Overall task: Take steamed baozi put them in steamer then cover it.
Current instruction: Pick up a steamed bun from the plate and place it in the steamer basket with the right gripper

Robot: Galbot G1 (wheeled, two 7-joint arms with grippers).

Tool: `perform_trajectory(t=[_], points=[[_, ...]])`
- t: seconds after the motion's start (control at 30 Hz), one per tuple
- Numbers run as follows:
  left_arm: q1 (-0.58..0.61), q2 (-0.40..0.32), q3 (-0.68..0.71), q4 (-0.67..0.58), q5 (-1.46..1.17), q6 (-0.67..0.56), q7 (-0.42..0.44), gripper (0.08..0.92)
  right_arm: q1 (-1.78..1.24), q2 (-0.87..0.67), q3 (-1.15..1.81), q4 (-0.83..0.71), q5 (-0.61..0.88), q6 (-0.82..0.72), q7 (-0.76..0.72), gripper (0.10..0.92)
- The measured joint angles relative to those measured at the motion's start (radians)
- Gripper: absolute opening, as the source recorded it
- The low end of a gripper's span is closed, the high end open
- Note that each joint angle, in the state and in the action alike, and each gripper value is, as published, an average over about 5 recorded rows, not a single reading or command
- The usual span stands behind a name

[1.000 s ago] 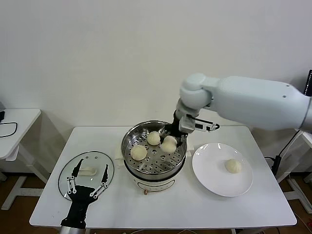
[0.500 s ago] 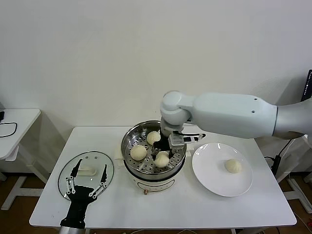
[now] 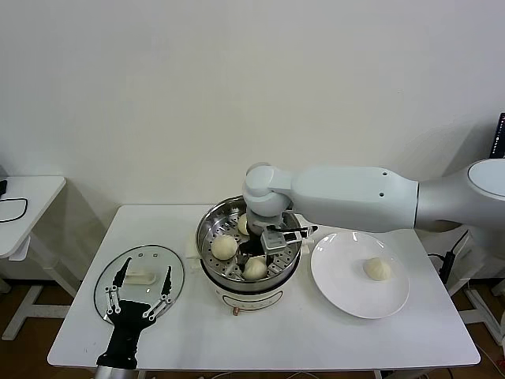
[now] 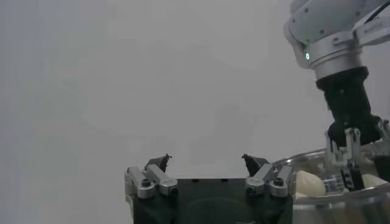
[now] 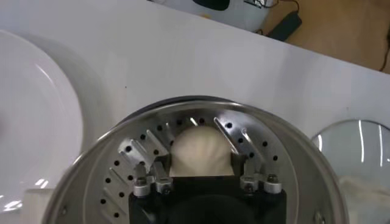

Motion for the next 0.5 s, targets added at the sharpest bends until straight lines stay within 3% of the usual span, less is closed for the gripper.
perform_trajectory(t=[0.17, 0.5], points=[[-0.003, 0.002, 0.000, 0.002, -0.001, 0.000, 0.000, 0.823, 0.000, -0.004, 0.015, -0.002, -0.007, 0.000, 0.001, 0.819], [-0.009, 0.003, 0.008, 0.004, -0.002, 0.001, 0.000, 0.823, 0.022, -0.066, 0.109, -0.040, 0.040, -0.055, -0.031, 0.823]])
